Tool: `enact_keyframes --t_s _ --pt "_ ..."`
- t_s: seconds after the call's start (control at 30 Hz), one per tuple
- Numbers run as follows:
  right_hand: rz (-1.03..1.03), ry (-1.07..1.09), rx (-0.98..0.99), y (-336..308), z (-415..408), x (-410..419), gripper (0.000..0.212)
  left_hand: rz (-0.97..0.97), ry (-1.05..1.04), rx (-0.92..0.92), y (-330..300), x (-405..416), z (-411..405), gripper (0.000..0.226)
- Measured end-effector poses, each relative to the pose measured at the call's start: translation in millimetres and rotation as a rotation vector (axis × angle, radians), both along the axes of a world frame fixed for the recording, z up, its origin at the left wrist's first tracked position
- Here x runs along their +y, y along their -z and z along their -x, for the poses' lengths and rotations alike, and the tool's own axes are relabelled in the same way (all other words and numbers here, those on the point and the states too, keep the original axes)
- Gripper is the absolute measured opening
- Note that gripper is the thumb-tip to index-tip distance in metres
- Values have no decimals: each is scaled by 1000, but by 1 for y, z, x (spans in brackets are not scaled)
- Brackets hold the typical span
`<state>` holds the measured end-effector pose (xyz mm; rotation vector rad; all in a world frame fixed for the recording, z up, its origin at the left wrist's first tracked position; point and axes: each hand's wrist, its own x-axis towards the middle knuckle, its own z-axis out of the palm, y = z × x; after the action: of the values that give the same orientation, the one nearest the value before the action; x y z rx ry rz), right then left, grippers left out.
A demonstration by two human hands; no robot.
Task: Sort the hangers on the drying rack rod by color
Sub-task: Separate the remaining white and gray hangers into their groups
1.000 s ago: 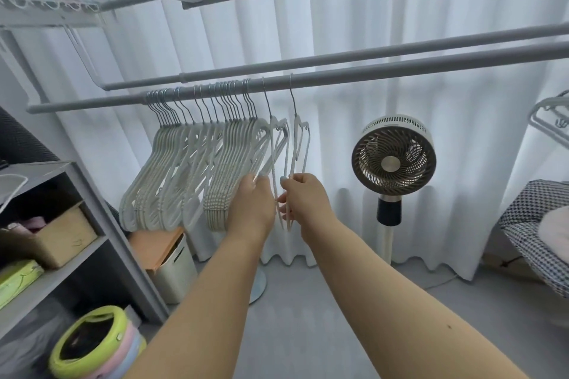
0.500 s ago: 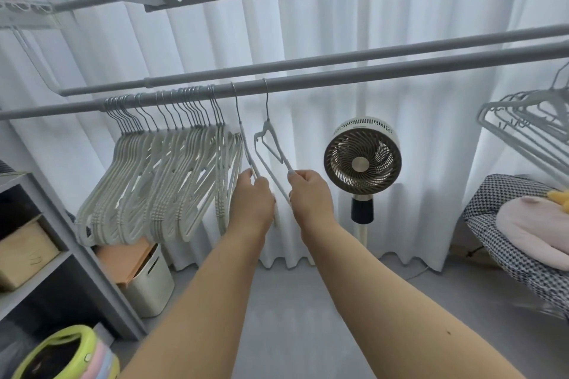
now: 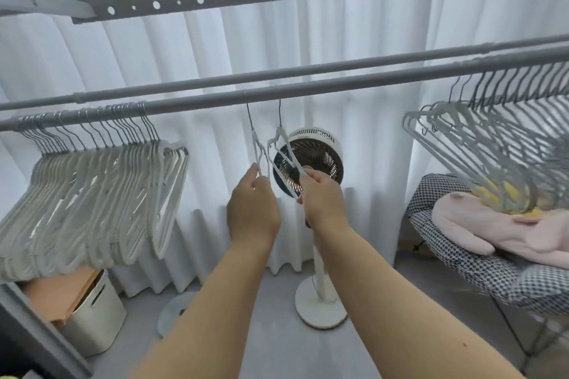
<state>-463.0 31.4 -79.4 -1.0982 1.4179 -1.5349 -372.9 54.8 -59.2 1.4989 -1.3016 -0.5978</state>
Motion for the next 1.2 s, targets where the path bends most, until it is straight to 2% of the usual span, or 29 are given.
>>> enact_keyframes --t_s 0.2,0.3,0.4,0.47,0.53,0.67,1.0,1.2 --pt "-3 57 13 -5 65 11 23 0 80 94 -2 3 56 42" --pt "4 87 13 -5 94 12 20 17 122 76 -1 3 84 29" --pt "5 114 6 -6 122 15 21 22 161 81 3 -3 112 51" --pt "9 118 -26 -7 140 18 24 5 165 109 4 -6 129 58" --pt "1 119 -50 -7 159 18 20 2 186 124 4 -6 148 54" --pt "-16 137 -44 -7 192 16 32 8 223 129 6 -8 180 54" --pt "-14 156 1 -12 246 22 37 21 241 132 2 -7 237 49" --pt "-11 174 36 -11 263 20 37 15 271 141 4 -9 257 62"
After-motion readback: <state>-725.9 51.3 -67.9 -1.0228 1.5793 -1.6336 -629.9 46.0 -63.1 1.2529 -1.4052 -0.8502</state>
